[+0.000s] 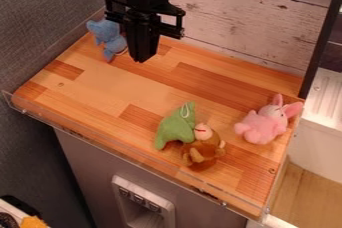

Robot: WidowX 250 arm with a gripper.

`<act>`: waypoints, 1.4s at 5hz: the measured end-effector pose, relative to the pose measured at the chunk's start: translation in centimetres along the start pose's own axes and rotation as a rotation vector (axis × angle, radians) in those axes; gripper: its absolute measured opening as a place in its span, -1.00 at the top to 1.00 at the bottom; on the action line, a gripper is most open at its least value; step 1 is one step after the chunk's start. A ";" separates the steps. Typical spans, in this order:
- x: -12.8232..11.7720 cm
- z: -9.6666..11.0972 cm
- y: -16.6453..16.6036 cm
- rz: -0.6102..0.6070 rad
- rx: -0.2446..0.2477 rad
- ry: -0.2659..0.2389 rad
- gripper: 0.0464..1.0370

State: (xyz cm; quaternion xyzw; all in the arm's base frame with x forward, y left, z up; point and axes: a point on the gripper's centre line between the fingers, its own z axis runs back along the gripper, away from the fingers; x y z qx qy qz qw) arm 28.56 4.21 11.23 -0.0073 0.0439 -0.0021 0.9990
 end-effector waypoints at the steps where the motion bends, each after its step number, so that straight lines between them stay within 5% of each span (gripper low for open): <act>1: 1.4 -0.2 1.5 0.099 -0.009 0.017 0.89; 2: 3.7 0.2 4.6 0.285 -0.025 0.013 0.59; 4: 6.2 0.1 11.8 0.704 -0.052 0.010 -0.61; 5: 7.2 0.2 14.3 0.803 -0.060 0.009 -0.93; 6: 8.2 0.5 16.2 0.781 -0.057 0.014 -0.92; 7: 9.7 0.3 16.4 0.619 -0.055 0.010 -0.92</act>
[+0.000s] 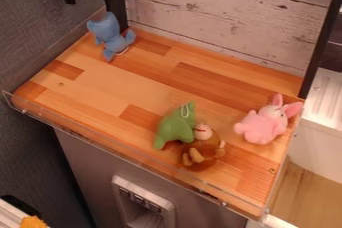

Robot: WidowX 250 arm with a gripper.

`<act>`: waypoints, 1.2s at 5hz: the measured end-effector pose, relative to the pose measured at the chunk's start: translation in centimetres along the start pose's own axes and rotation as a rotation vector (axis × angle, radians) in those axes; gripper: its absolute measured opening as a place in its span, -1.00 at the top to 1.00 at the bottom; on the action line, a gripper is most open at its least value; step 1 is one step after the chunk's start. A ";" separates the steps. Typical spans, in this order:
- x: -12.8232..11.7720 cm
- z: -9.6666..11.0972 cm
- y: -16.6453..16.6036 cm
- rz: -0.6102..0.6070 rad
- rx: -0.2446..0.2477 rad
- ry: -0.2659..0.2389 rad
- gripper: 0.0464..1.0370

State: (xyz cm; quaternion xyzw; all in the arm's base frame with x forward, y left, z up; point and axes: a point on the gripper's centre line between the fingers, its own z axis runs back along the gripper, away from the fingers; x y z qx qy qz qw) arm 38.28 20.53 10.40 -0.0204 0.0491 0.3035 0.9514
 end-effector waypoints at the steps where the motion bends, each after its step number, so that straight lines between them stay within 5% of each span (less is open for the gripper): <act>1: 0.0 0.3 -0.5 -0.150 0.009 0.006 -0.92; 3: -0.2 0.3 -0.9 -0.269 0.010 0.017 -0.92; 6: -0.4 -3.1 -1.6 0.030 0.000 0.032 -0.92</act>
